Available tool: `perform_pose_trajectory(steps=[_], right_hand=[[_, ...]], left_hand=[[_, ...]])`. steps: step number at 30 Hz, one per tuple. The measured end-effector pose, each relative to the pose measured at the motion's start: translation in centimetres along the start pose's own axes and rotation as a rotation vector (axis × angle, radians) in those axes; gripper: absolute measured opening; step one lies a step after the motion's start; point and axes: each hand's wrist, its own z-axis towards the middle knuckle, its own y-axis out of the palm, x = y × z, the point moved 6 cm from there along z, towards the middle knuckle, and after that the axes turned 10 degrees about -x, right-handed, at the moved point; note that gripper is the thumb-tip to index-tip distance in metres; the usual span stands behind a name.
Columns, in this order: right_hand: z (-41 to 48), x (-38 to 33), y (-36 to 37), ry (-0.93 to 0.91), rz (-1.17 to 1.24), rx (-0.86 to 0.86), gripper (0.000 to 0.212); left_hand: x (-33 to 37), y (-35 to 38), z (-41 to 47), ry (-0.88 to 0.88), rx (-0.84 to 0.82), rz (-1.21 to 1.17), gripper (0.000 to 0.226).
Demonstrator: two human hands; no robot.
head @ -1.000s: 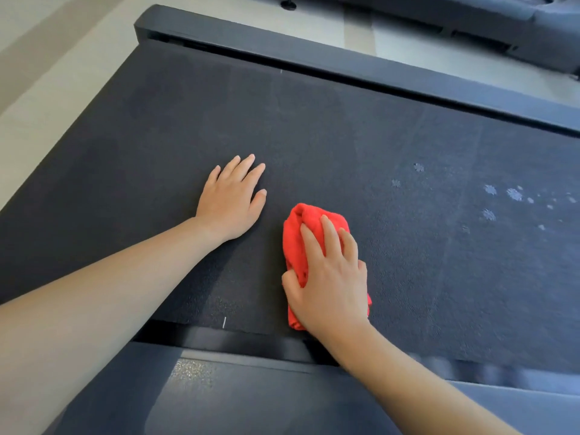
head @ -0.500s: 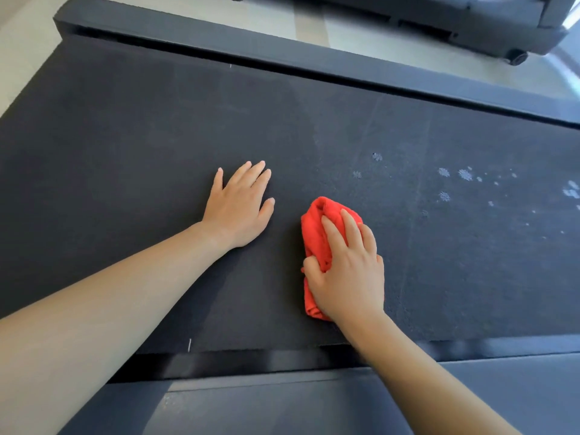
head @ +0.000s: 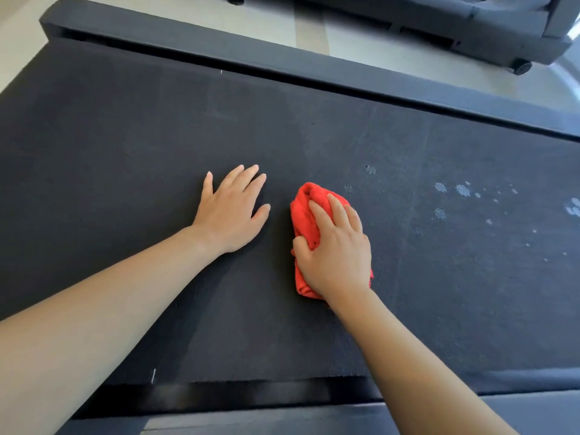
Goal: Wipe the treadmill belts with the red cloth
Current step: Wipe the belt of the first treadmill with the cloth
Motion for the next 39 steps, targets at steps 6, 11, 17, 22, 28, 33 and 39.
perform_pose_trajectory(steps=[6,11,17,22,28,33,39], right_hand=[[8.1,1.3,-0.9,-0.021,0.027,0.012,0.051],[13.5,1.9,-1.6,-0.063,0.035,0.025,0.049],[19.9,1.7,-2.0,-0.131,0.022,0.013,0.052],[25.4,0.8,-2.3,-0.158,0.052,0.001,0.054],[28.5,-0.1,-2.3,-0.17,0.038,-0.009,0.055],[23.9,1.2,-2.0,-0.147,0.053,-0.017,0.055],[14.5,6.5,-2.7,-0.089,0.028,0.019,0.055]], left_hand=[[1.0,-0.9,6.8,-0.123,0.01,-0.046,0.054],[1.0,-2.3,13.3,-0.204,0.029,-0.049,0.058],[-1.1,-2.7,16.7,-0.259,0.094,-0.025,0.063],[-1.0,-2.5,16.9,-0.262,0.14,-0.013,0.063],[-1.2,-2.5,17.1,-0.258,0.137,-0.005,0.062],[-1.3,-2.5,17.1,-0.259,0.124,-0.008,0.062],[-0.9,-2.9,16.5,-0.27,0.141,-0.011,0.059]])
